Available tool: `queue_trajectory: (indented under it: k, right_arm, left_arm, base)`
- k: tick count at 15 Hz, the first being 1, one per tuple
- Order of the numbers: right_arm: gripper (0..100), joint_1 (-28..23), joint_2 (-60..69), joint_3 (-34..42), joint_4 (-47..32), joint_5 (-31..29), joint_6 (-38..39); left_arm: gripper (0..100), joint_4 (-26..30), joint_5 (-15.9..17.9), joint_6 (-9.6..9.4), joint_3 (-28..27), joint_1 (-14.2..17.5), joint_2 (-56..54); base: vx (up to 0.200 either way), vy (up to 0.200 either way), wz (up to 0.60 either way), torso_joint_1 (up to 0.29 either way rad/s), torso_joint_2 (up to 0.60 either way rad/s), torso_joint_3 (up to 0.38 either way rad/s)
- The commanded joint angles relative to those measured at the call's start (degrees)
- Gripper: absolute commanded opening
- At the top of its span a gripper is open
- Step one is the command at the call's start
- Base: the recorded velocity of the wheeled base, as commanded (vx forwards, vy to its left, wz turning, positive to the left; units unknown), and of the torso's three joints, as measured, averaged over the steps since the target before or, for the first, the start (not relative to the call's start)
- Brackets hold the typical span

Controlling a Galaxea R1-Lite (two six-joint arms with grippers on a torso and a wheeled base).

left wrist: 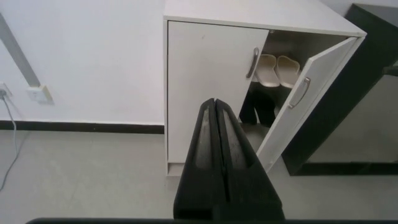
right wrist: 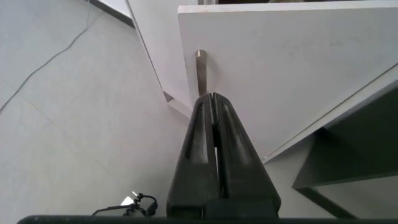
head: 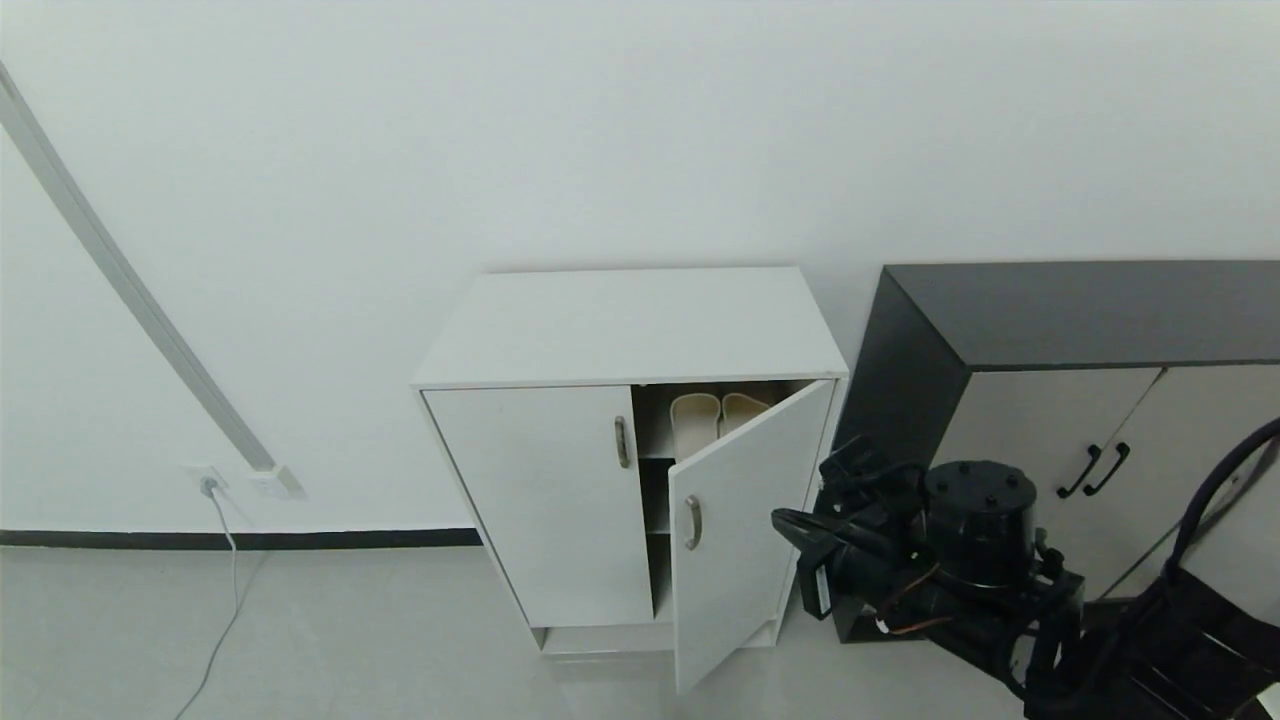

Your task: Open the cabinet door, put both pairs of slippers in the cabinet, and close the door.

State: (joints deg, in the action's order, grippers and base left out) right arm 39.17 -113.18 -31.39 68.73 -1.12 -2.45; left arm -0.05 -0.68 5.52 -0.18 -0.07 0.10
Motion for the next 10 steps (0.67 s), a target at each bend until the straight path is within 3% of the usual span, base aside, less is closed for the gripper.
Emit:
queue_trajectory:
  k: [1, 8, 10]
  right_arm:
    - [0, 0.0, 0.6, 4.6, 2.6, 0.2, 0.0]
    - [0, 1.9, -0.1, 13.3, 10.5, 0.2, 0.2]
    - [0, 3.0, -1.1, 14.4, 11.6, 0.2, 0.3]
  left_arm:
    - [0, 0.0, 0.0, 0.10, 0.0, 0.0, 0.1]
    - [0, 0.0, 0.0, 0.01, 0.0, 0.0, 0.1]
    - [0, 0.0, 0.0, 0.01, 0.0, 0.0, 0.1]
  base:
    - [0.200, 0.000, 0.00, 0.002, 0.00, -0.002]
    - [0.200, 0.000, 0.00, 0.002, 0.00, 0.006]
    - [0.000, 0.000, 0.00, 0.000, 0.00, 0.000]
